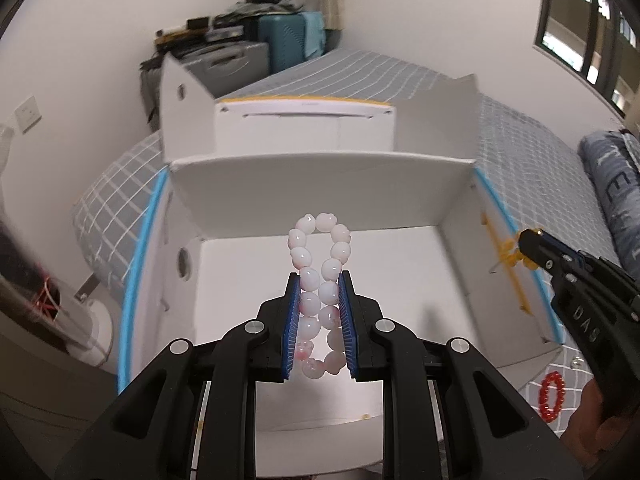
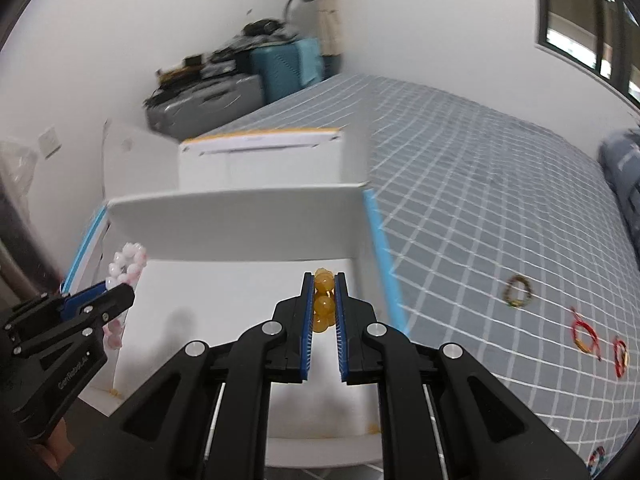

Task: Organize jewelry
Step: 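Carry the pink-white bracelet and yellow beads with both tools into the white box, then open both tools to drop the bracelets into the box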

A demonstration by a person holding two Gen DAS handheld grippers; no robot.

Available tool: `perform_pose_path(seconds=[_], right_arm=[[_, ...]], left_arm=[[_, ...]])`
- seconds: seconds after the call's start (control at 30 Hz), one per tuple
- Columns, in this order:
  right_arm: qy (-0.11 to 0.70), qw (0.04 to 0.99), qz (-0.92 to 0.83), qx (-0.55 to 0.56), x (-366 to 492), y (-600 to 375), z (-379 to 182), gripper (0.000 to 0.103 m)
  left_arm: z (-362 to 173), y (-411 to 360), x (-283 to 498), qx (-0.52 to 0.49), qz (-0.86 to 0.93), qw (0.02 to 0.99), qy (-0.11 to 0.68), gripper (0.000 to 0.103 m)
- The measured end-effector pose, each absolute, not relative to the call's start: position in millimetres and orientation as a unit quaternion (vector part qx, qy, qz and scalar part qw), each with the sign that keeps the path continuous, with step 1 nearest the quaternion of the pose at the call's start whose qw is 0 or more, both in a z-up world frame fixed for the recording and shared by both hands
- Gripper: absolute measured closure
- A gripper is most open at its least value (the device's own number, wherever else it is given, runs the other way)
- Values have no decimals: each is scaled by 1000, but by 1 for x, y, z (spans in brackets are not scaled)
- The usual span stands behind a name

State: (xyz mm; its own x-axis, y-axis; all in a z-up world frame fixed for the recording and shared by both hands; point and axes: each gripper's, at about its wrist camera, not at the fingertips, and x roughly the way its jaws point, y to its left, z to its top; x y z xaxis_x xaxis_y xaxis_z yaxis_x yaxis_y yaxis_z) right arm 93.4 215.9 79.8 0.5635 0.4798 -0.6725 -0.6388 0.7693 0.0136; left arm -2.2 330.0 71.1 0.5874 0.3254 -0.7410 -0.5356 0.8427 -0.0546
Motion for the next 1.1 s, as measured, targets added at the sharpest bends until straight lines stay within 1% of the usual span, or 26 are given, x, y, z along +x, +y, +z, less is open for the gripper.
perform_pose_path(seconds=[0.13,0.27,0.33,0.53,0.83,0.87,0.9,1.0,1.03,1.07,1.1], right_arm=[[367,860,329,-134,95,238,62,94],[411,840,325,-141,106,253,46,94],[439,828,319,-143,112,258,39,94],[489,805,301,-150,123,262,17,94],[508,795,297,-149,124,262,8,94],[509,794,298,-149,125,263,9,94],[509,793,299,-148,125,262,9,93],[507,794,302,-147,127,263,11,92],[507,794,301,-149,127,263,11,91],[506,794,301,-149,126,263,11,89],[504,795,302,-149,125,263,12,81]], left_arm=[[58,342,-4,-146,257,867,400,84],[44,359,-1,-166,259,851,426,84],[40,363,2,-172,259,845,435,84],[23,375,8,-187,258,826,465,84],[19,379,11,-190,258,814,484,84],[17,380,13,-189,258,814,485,80],[17,379,15,-185,258,814,486,80],[19,378,18,-174,262,817,484,76],[20,378,17,-173,263,817,483,69],[21,378,17,-173,263,818,481,58],[22,378,16,-172,265,820,478,54]])
